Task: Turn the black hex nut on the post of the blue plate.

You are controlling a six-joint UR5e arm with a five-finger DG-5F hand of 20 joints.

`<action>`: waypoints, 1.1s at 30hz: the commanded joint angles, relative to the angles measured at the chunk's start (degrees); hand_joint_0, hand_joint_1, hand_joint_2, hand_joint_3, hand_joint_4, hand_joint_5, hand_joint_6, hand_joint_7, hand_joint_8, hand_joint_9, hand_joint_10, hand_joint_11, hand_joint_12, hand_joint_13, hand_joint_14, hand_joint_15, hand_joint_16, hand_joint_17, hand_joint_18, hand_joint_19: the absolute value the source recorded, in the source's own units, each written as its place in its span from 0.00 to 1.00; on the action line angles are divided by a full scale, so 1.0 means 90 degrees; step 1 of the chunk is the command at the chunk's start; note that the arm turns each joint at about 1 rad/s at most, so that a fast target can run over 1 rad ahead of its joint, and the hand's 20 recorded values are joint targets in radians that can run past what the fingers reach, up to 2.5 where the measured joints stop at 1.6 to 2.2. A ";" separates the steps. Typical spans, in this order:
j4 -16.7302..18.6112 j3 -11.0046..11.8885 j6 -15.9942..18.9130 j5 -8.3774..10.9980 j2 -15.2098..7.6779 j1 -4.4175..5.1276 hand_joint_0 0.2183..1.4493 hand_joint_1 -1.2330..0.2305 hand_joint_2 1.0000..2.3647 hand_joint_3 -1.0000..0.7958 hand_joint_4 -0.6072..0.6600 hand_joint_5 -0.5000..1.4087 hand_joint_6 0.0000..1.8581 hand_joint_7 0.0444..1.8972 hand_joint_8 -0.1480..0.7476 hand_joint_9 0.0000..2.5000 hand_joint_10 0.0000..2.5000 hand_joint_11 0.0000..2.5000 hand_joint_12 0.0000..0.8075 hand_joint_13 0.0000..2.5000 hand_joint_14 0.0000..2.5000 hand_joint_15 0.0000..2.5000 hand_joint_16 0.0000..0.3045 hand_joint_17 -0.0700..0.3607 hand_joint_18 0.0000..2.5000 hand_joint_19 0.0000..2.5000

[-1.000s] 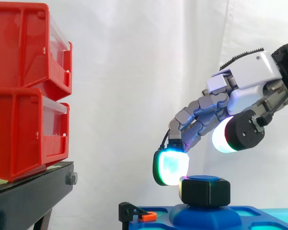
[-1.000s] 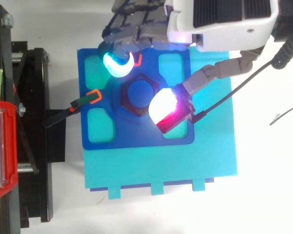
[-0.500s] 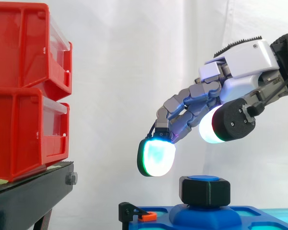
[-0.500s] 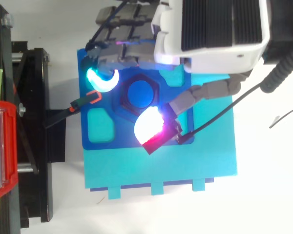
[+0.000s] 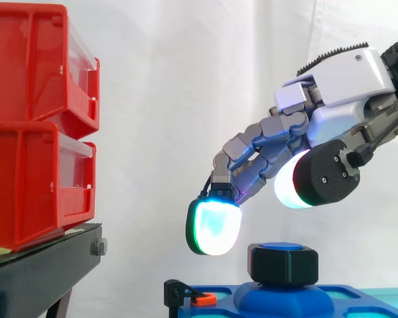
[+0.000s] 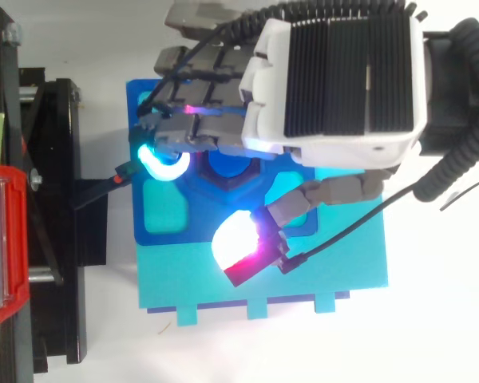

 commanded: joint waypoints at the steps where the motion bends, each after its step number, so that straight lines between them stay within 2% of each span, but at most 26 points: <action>1: -0.0039 -0.0037 0.0007 0.0079 0.0000 0.0053 0.20 0.55 0.00 0.28 0.61 0.16 0.27 0.41 0.44 0.19 0.00 0.00 0.45 0.13 0.00 0.01 0.19 0.47 0.04 0.02; 8: -0.0009 -0.0154 0.0017 0.0079 0.0000 0.0092 0.20 0.55 0.00 0.28 0.61 0.16 0.27 0.41 0.44 0.19 0.00 0.00 0.45 0.13 0.00 0.01 0.19 0.47 0.04 0.02; 17: -0.0039 -0.0154 0.0017 0.0069 0.0010 0.0102 0.20 0.55 0.00 0.28 0.61 0.16 0.27 0.41 0.44 0.19 0.00 0.00 0.45 0.13 0.00 0.01 0.19 0.47 0.04 0.02; 33: -0.0136 -0.0154 -0.0003 -0.0009 0.0000 -0.0015 0.20 0.56 0.00 0.28 0.61 0.16 0.27 0.41 0.44 0.20 0.00 0.00 0.45 0.13 0.00 0.01 0.19 0.47 0.04 0.02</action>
